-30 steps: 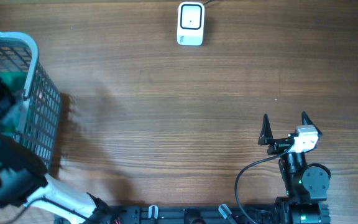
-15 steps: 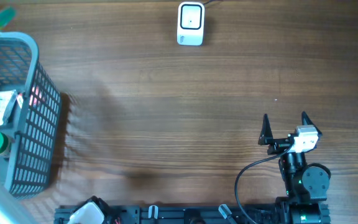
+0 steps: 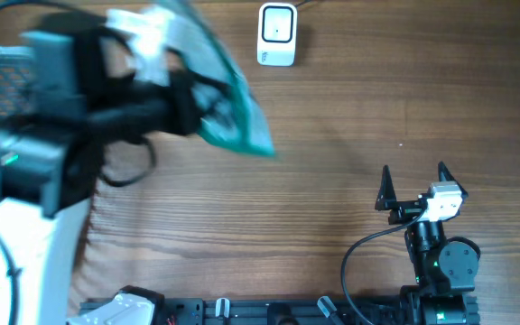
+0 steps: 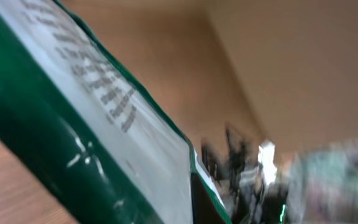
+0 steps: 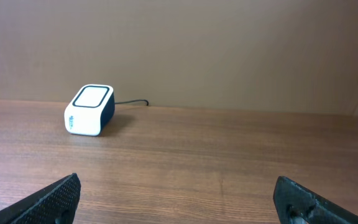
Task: Scan the item barcode
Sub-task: 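Lift the green packet out and place it on the table center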
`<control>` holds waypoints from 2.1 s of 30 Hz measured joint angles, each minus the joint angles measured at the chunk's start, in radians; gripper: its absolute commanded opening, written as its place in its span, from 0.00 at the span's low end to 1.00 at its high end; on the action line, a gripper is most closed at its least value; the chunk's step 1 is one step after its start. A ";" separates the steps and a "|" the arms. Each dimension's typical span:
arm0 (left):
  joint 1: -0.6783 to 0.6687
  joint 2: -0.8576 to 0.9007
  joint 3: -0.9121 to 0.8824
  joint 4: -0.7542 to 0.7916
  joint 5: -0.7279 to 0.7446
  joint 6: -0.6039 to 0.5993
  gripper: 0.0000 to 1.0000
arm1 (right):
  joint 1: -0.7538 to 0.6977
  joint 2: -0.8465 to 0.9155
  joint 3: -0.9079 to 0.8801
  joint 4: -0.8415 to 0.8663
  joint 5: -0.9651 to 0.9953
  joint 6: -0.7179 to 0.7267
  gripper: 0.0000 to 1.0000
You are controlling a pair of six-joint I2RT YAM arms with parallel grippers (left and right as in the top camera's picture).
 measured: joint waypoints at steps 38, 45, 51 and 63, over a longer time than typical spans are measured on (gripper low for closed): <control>-0.197 0.410 -0.706 0.510 -0.106 0.371 1.00 | 0.000 0.000 0.000 0.000 0.000 0.000 1.00; -0.197 0.409 -0.697 0.480 -0.156 0.298 1.00 | 0.000 0.000 0.000 0.000 0.000 0.000 1.00; -0.197 0.360 -0.494 0.324 -0.182 0.274 1.00 | 0.000 0.000 0.000 0.000 0.000 0.000 1.00; -0.197 0.074 -0.172 0.264 -0.481 0.202 1.00 | 0.000 0.000 0.000 0.000 0.000 0.000 1.00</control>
